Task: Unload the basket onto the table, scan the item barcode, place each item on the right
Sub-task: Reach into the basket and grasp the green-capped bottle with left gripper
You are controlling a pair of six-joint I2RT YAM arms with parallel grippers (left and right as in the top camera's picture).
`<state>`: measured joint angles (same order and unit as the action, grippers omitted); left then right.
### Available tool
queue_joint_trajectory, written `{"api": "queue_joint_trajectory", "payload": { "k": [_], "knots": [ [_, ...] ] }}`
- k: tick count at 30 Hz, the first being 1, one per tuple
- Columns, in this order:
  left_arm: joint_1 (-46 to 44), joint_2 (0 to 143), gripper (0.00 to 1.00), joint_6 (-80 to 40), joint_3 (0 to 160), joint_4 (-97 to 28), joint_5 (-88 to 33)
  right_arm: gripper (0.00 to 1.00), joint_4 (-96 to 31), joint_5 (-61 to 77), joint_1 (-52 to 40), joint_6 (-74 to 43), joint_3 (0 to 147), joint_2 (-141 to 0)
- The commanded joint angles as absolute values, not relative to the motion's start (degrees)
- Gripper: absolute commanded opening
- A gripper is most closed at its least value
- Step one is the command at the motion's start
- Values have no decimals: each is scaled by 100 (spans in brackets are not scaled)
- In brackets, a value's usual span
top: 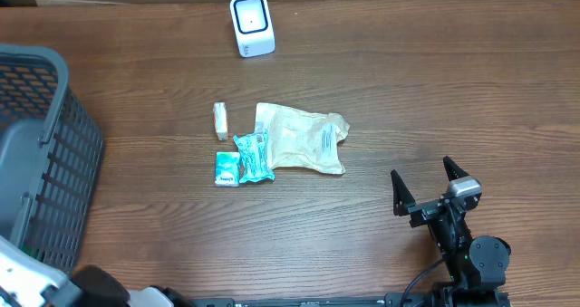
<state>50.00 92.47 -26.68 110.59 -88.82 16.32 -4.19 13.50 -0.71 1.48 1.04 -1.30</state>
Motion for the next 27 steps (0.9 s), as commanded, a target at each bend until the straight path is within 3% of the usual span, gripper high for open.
{"api": "queue_joint_trajectory", "payload": {
  "k": [1,11,27],
  "knots": [
    [5157,9380,100,-2436,10707,-8875,1518,100,-399,1313,-36,128,64,-126],
    [5802,9386,100,-2078,8895,-7874,1415,100,-399,1313,-36,128,64,-126],
    [5924,9402,100,-1955,7347,-6545,1498,100,-399,1313,-36,128,64,-126]
  ]
}}
